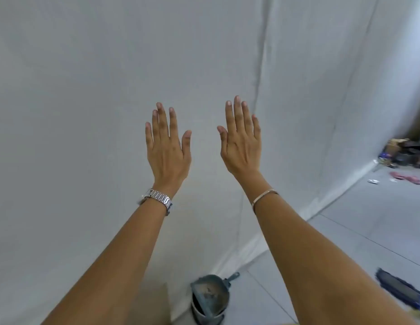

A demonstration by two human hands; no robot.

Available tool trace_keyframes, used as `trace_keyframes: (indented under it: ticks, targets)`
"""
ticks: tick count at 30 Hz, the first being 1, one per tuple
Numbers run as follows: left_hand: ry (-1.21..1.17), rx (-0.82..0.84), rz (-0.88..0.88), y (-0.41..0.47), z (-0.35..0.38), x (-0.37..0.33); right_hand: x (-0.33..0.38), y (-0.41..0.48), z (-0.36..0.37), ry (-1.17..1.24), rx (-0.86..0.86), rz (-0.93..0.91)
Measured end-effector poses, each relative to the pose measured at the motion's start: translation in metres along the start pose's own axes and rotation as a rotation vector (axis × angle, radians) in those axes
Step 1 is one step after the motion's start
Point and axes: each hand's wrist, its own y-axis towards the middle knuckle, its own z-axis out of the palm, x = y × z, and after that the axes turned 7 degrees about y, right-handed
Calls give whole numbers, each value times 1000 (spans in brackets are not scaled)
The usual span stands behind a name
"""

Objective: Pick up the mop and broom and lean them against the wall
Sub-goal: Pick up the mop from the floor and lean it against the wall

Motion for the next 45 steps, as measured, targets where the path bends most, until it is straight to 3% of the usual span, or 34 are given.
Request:
trace_keyframes:
  ticks: [8, 17, 31, 37, 45]
  targets:
    - [-106, 184, -17, -58, 97, -173, -190, -45, -32, -99, 99, 54]
    - [-114, 399, 62, -129, 205, -251, -327, -119, 0, -119, 287, 180]
    - [-219, 808, -27, -288, 443, -304, -509, -261, 154, -100, 582, 386]
    - [-201, 962, -82, -428, 541, -286, -591, -393, 242, -69, 748, 373]
    - [-173, 1198, -366, -662, 641, -246, -647, -618, 356, 65, 1142, 298]
